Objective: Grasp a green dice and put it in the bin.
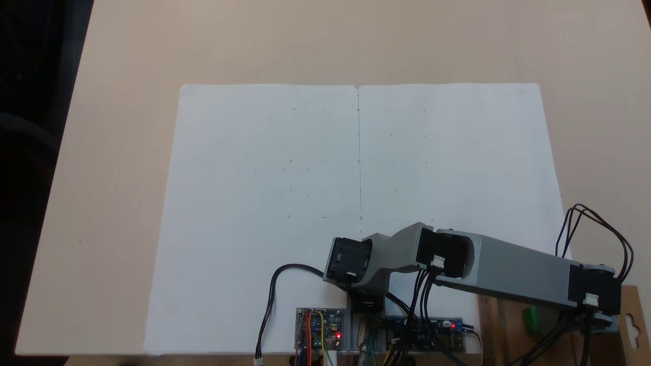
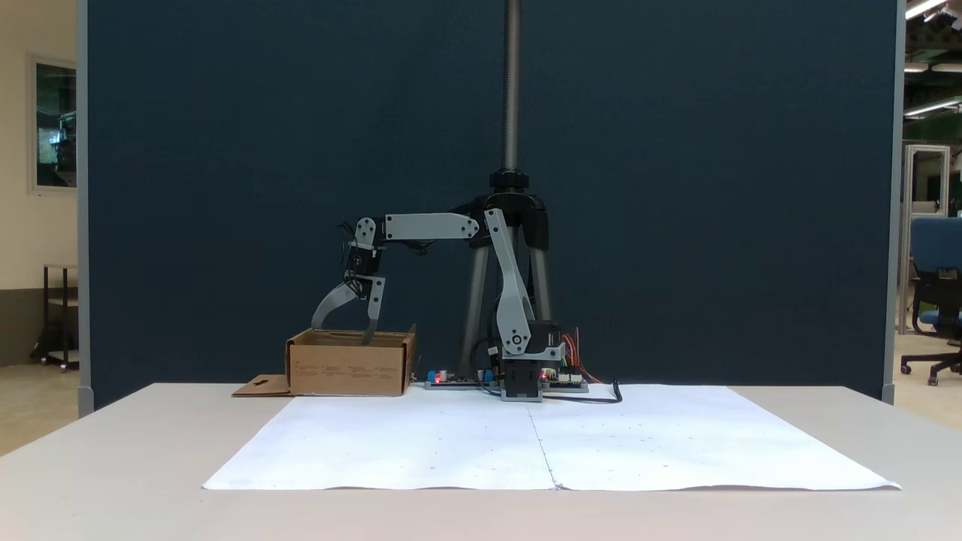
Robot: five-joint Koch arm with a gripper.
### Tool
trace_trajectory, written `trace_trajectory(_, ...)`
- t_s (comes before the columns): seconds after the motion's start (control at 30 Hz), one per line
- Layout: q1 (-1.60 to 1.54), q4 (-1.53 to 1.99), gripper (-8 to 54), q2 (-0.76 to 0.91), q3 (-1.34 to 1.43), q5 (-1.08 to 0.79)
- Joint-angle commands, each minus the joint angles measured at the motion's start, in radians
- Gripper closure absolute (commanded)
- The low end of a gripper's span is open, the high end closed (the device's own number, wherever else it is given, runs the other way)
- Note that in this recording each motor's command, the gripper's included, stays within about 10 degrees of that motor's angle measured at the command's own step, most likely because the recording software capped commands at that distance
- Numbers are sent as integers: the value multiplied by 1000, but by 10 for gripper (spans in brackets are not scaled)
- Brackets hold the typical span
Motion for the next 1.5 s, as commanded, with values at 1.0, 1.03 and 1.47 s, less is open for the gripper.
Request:
trace_trajectory(1.0,-1321,-290,20,179,-367,580)
trace_trajectory(1.03,-1361,-291,18,179,-347,586)
trace_trajectory(1.47,-1738,-552,2,293,80,606)
